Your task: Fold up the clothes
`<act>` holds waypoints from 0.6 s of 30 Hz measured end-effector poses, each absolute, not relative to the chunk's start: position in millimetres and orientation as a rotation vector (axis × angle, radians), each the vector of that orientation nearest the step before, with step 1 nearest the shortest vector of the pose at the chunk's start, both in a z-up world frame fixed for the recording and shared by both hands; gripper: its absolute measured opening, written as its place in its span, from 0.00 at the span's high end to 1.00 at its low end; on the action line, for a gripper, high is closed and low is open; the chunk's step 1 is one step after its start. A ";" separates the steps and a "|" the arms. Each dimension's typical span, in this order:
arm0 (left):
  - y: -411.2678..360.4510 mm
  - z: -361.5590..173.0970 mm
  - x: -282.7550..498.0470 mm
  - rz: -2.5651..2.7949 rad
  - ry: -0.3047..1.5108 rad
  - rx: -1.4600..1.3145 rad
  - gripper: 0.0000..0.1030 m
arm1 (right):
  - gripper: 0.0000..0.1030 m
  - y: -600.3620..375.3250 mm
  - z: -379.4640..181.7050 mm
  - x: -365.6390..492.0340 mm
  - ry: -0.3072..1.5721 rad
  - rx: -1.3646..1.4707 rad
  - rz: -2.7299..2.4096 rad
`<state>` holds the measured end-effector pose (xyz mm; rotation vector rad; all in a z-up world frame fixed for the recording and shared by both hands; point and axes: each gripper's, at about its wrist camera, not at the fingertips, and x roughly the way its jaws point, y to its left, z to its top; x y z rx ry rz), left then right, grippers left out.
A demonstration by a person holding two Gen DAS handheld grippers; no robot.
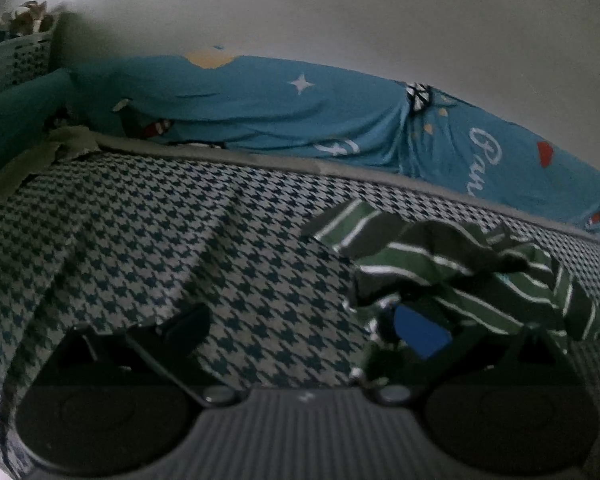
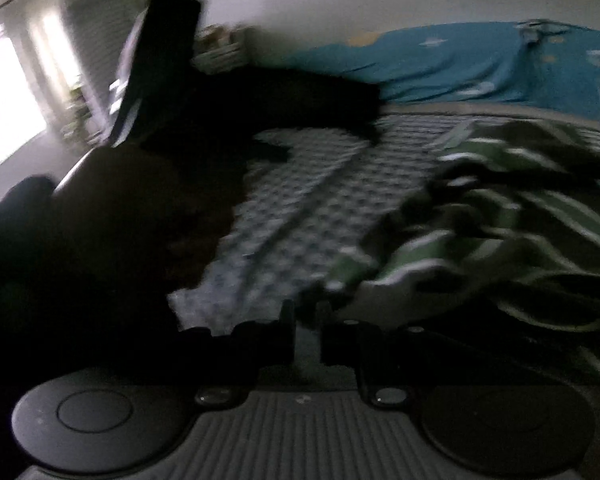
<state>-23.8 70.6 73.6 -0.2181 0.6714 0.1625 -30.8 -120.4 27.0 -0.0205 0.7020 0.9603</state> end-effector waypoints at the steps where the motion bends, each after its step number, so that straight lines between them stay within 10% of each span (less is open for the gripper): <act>1: 68.2 72.4 -24.1 0.152 0.676 -0.216 0.00 | 0.88 -126.6 27.6 -29.1 0.696 -0.012 0.924; 18: 30.9 41.3 -25.0 0.037 0.789 -0.215 0.00 | 0.77 -238.3 19.2 -4.2 0.652 0.063 0.341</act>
